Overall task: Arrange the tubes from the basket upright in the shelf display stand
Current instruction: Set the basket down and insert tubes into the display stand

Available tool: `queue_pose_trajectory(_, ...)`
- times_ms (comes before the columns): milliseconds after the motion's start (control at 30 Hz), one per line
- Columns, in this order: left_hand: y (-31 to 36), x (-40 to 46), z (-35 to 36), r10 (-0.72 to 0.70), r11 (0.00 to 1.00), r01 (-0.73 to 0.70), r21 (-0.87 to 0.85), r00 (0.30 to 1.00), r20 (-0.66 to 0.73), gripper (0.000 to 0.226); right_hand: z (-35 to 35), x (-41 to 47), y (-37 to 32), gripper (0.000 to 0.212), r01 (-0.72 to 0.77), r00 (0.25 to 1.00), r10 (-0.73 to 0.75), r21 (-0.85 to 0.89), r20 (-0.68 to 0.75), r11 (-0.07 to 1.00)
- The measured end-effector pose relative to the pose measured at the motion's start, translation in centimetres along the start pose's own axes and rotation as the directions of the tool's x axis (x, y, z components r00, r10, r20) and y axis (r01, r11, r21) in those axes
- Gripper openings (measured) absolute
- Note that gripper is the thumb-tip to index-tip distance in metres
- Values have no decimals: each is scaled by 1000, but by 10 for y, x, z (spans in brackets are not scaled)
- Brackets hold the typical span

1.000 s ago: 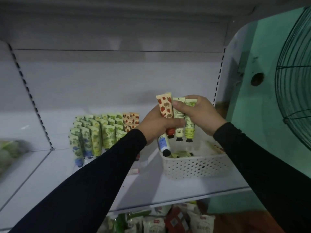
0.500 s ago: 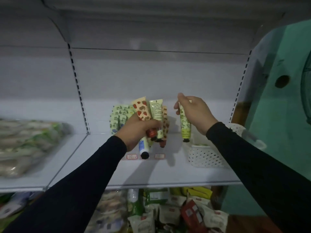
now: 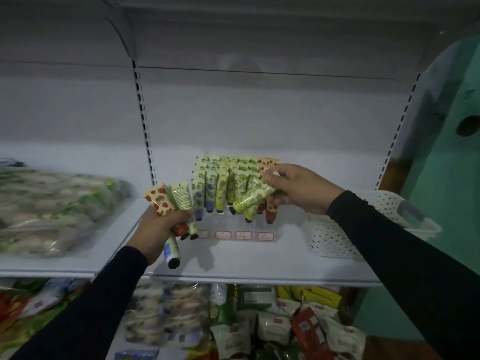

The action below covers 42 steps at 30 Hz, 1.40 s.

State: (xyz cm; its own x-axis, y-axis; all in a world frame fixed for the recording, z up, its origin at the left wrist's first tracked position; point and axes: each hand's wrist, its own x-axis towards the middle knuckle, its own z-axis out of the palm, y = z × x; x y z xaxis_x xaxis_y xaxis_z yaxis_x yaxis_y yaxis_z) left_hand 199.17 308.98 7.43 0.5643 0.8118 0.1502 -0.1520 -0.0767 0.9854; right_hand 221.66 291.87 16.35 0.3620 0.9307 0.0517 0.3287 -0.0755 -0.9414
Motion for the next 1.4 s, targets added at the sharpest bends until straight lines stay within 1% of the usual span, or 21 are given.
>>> queue_pose_trajectory(100, -7, 2, -16, -30, 999, 31, 8, 999, -44, 28, 9, 8, -3, 26, 7, 1000, -5, -68, 30, 998)
queue_pose_trajectory(167, -12, 6, -22, -44, 999, 44, -2, 996, -79, 23, 13, 11, -7, 25, 24, 1000, -23, -114, 15, 993)
queue_pose_trajectory(267, -20, 11, -27, -52, 999, 52, -4, 990, -135, 9, 16, 16, -11, 25, 63, 991, -88, -240, -97, 969)
queue_pose_trajectory(367, -25, 16, -27, -49, 999, 48, -9, 985, -168, 8, 20, 21, -8, 24, 85, 958, -159, -296, -238, 951)
queue_pose_trajectory(433, -28, 19, -24, -46, 999, 42, -22, 983, -177, 8, 18, 23, -4, 26, 79, 933, -186, -331, -307, 940)
queue_pose_trajectory(467, -29, 20, -23, -45, 999, 41, -24, 983, -180, 8, 16, 23, -3, 24, 72, 933, -177, -318, -313, 945)
queue_pose_trajectory(567, -35, 19, -21, -57, 998, 50, -42, 980, -189, 8, 13, 20, -3, 15, 66, 963, -136, -289, -232, 955)
queue_pose_trajectory(633, -41, 19, -21, -74, 995, 59, -78, 977, -201, 9, 12, 19, -4, 5, 77, 967, -143, -293, -212, 953)
queue_pose_trajectory(667, -42, 18, -21, -80, 994, 61, -96, 974, -210, 9, 12, 19, -5, 2, 91, 961, -159, -283, -226, 955)
queue_pose_trajectory(800, -40, 16, -18, -91, 991, 68, -117, 976, -198, 10, 15, 27, -6, 11, 118, 928, -200, -263, -313, 958)
queue_pose_trajectory(900, -40, 13, -16, -98, 987, 71, -143, 976, -195, 12, 21, 35, -4, 12, 121, 918, -237, -343, -319, 931)
queue_pose_trajectory(1033, -37, 10, -15, -98, 985, 69, -158, 978, -184, 10, 26, 44, 1, 14, 98, 912, -245, -406, -329, 909)
queue_pose_trajectory(1133, -34, 8, -13, -114, 978, 78, -195, 977, -178, 11, 29, 47, 2, 17, 74, 917, -275, -553, -290, 830)
queue_pose_trajectory(1200, -33, 7, -13, -112, 976, 76, -203, 978, -173, 12, 30, 48, 0, 20, 66, 918, -291, -619, -270, 783)
queue_pose_trajectory(1300, -35, 9, -15, -109, 978, 74, -195, 979, -174, 12, 32, 51, 0, 22, 52, 923, -292, -669, -253, 742)
queue_pose_trajectory(1400, -34, 8, -14, -111, 977, 77, -200, 979, -169, 12, 34, 53, 4, 22, 58, 921, -302, -682, -245, 729)
